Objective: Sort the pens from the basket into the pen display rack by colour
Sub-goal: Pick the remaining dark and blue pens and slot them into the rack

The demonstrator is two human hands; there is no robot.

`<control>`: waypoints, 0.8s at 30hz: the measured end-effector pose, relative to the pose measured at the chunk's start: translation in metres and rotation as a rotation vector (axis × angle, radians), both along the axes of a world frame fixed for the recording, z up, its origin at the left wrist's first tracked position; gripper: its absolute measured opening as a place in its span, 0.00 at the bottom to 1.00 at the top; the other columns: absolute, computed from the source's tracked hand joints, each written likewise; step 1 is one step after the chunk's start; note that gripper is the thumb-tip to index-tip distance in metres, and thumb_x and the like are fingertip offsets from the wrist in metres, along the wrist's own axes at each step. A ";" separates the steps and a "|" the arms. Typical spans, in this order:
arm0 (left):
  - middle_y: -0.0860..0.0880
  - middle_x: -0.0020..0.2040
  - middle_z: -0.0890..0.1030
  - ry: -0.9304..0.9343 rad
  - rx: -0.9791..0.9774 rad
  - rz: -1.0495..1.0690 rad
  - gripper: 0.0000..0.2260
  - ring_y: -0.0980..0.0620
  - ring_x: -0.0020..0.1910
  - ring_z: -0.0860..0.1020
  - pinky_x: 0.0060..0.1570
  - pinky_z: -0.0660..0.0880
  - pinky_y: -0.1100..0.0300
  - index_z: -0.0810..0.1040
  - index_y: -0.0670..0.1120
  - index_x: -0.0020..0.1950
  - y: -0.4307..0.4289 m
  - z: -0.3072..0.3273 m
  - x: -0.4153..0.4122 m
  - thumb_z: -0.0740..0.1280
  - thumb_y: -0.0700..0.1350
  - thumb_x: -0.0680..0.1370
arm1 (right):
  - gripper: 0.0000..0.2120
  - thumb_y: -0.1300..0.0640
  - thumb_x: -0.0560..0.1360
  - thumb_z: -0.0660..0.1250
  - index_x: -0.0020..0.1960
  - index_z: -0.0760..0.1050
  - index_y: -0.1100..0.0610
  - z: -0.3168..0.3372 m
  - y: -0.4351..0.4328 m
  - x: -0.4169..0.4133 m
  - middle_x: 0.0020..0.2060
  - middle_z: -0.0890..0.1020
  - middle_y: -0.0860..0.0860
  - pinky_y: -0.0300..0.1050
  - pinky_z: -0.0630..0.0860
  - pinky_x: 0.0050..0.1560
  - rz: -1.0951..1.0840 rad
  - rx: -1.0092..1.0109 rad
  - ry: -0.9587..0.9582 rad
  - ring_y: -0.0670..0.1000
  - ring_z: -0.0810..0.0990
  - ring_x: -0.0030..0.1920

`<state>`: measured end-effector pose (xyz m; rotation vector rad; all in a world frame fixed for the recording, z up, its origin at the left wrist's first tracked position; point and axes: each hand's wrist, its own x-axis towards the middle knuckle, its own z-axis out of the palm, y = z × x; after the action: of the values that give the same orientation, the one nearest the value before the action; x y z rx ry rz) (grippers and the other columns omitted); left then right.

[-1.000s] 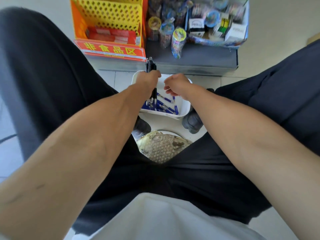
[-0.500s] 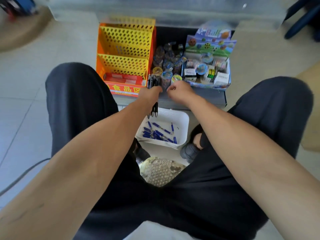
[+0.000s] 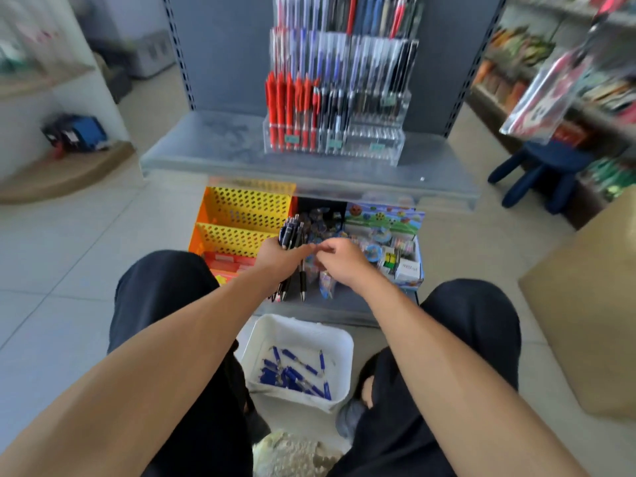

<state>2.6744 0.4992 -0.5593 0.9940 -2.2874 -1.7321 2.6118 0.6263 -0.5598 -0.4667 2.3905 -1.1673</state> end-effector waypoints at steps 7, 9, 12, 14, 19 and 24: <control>0.45 0.41 0.83 0.185 0.087 0.029 0.11 0.53 0.35 0.80 0.31 0.78 0.64 0.77 0.46 0.42 -0.012 0.038 -0.031 0.77 0.49 0.74 | 0.09 0.58 0.79 0.64 0.47 0.83 0.55 0.023 -0.027 -0.022 0.42 0.87 0.51 0.48 0.82 0.48 -0.029 -0.272 -0.064 0.49 0.86 0.44; 0.48 0.39 0.83 0.229 0.056 0.022 0.10 0.54 0.35 0.81 0.30 0.78 0.66 0.79 0.47 0.43 -0.020 0.049 -0.043 0.77 0.49 0.75 | 0.09 0.57 0.78 0.65 0.45 0.84 0.54 0.038 -0.032 -0.035 0.41 0.87 0.50 0.50 0.82 0.50 -0.023 -0.306 -0.044 0.50 0.86 0.45; 0.48 0.41 0.86 0.307 0.000 -0.005 0.10 0.51 0.41 0.85 0.39 0.82 0.60 0.82 0.45 0.47 -0.033 0.061 -0.060 0.76 0.51 0.75 | 0.07 0.56 0.77 0.67 0.47 0.84 0.55 0.062 -0.038 -0.055 0.41 0.87 0.51 0.53 0.82 0.51 0.030 -0.302 0.014 0.52 0.87 0.44; 0.50 0.41 0.86 0.375 -0.047 -0.015 0.09 0.52 0.42 0.85 0.43 0.82 0.57 0.83 0.46 0.47 -0.043 0.068 -0.072 0.76 0.51 0.75 | 0.05 0.60 0.78 0.67 0.49 0.82 0.55 0.079 -0.040 -0.069 0.42 0.87 0.52 0.48 0.84 0.46 0.105 -0.313 0.019 0.51 0.88 0.42; 0.52 0.40 0.86 0.517 -0.099 0.022 0.07 0.56 0.40 0.85 0.44 0.83 0.54 0.83 0.48 0.45 -0.055 0.078 -0.095 0.75 0.51 0.75 | 0.06 0.69 0.77 0.70 0.51 0.82 0.61 0.112 -0.048 -0.097 0.41 0.87 0.51 0.41 0.83 0.41 0.220 -0.359 -0.068 0.51 0.88 0.41; 0.50 0.43 0.86 0.596 -0.070 0.045 0.08 0.53 0.44 0.85 0.47 0.83 0.48 0.83 0.49 0.49 -0.058 0.070 -0.106 0.72 0.53 0.78 | 0.08 0.69 0.74 0.71 0.49 0.84 0.58 0.121 -0.057 -0.114 0.39 0.87 0.52 0.42 0.83 0.40 0.231 -0.321 -0.057 0.50 0.87 0.39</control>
<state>2.5688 0.4416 -0.4890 0.4255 -1.9035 -1.6312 2.4974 0.5689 -0.4385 -0.7782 2.0410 -1.4378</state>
